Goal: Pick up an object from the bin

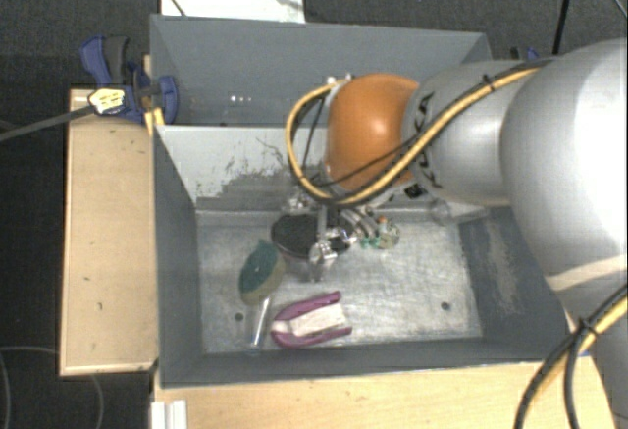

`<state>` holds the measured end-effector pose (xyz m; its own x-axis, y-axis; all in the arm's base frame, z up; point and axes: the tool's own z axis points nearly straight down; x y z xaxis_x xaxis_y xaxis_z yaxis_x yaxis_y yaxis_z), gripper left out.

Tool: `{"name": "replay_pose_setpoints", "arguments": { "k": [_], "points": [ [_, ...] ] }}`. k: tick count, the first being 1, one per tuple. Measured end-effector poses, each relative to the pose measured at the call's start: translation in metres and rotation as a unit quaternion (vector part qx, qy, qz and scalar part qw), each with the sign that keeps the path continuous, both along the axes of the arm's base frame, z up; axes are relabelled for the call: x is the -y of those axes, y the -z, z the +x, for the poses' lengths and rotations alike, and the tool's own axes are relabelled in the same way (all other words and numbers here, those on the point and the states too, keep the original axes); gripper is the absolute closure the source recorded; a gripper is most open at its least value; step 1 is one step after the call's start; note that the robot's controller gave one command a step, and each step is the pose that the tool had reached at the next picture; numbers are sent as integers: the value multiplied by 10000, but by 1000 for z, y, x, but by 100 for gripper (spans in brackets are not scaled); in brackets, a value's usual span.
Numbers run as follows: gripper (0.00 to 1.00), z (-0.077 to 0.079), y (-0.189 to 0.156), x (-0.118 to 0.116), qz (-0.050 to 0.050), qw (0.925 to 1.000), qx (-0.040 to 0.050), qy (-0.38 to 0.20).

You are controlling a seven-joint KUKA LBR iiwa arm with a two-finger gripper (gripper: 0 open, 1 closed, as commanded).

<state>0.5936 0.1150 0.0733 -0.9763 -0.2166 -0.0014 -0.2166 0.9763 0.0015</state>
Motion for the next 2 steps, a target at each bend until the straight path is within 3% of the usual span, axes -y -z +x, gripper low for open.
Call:
{"name": "replay_pose_setpoints", "arguments": {
  "k": [1, 2],
  "points": [
    [100, 0, -1, 0, 1, 10000, -2, 16],
    [100, -4, -172, -2, -7, 9787, 43, -2052]
  ]
}}
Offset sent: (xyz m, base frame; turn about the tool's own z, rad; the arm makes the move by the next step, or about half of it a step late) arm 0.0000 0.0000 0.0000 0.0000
